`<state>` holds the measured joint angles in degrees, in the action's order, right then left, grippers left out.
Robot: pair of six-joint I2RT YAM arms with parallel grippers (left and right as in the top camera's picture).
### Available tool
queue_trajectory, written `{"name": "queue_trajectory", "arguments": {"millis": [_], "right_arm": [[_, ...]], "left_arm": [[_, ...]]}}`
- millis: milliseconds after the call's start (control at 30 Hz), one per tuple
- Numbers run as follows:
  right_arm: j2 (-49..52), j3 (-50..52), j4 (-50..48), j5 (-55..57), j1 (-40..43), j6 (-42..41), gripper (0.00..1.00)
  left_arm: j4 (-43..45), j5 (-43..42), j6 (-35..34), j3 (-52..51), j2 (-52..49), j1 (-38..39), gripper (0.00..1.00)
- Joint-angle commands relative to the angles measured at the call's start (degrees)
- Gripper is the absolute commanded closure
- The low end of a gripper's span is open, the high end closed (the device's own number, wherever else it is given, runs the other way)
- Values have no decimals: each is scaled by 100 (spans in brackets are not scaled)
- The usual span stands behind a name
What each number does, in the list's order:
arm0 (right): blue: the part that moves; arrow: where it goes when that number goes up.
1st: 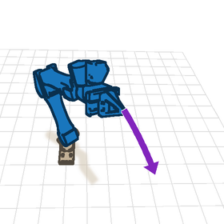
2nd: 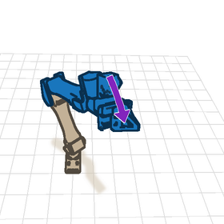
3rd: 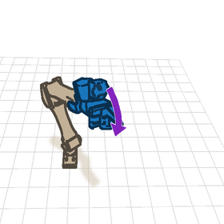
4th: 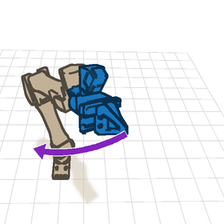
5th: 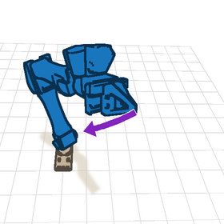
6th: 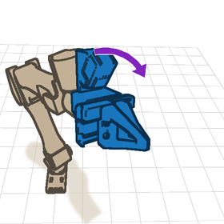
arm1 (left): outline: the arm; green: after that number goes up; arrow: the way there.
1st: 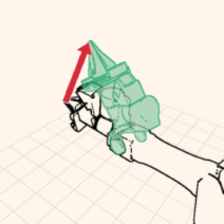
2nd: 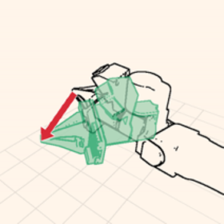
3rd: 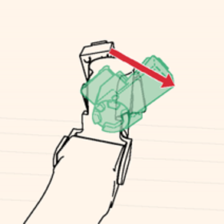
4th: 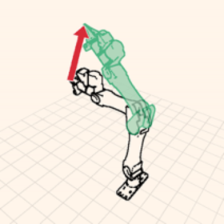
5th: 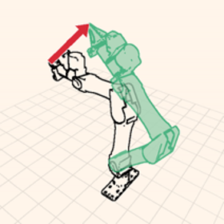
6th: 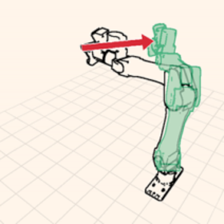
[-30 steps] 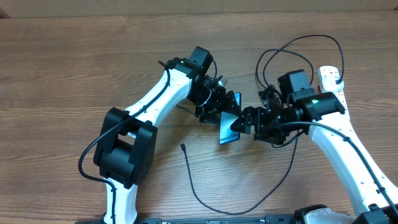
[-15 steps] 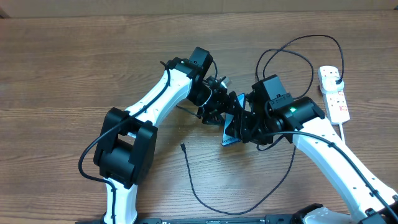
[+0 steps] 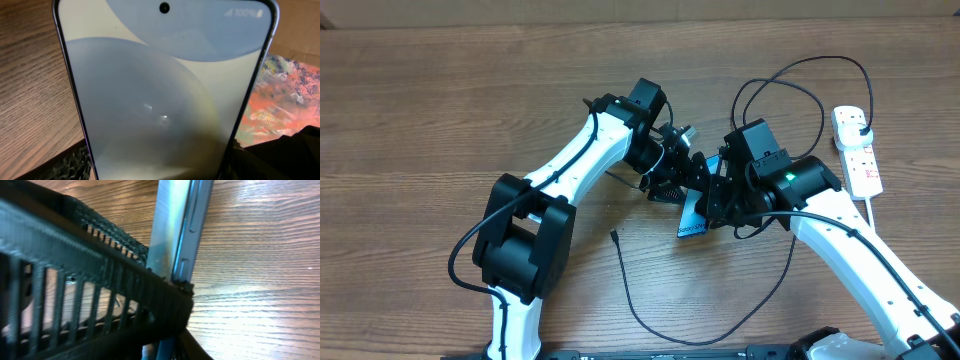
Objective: Plug charger to phone and switch on socket
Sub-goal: 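Raise the phone upright with both grippers, screen facing up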
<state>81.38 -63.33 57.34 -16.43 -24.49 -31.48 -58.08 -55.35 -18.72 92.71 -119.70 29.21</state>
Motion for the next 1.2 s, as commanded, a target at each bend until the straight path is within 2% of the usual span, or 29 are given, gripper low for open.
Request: {"name": "queue_trajectory", "arguments": {"millis": [0, 100, 167, 333, 633, 767, 1033, 1167], "right_arm": [[2, -37, -2, 223, -15, -24, 84], [2, -39, 15, 225, -15, 0, 96], [-15, -48, -17, 212, -13, 0, 96], [-240, -96, -210, -420, 144, 304, 96], [-1001, -203, -494, -2120, 1237, 1095, 96], [-1025, -190, -498, -2857, 1611, 1445, 96], [-892, -111, -866, -2868, 1655, 1659, 96], [-876, -111, -1449, -3119, 1659, 1655, 96]], "left_arm": [[-20, -317, 201, 120, 4, 72, 22], [-24, -341, 177, 120, 4, 70, 23], [129, -538, 205, 120, 7, 70, 22], [839, -1731, 483, 122, 13, 28, 22], [2295, -3528, 479, 122, 15, -164, 22], [2581, -3523, 313, 136, 76, -236, 23], [3018, -3526, -66, 293, 444, -304, 34], [3401, -3521, -400, 402, 846, -437, 35]]}}
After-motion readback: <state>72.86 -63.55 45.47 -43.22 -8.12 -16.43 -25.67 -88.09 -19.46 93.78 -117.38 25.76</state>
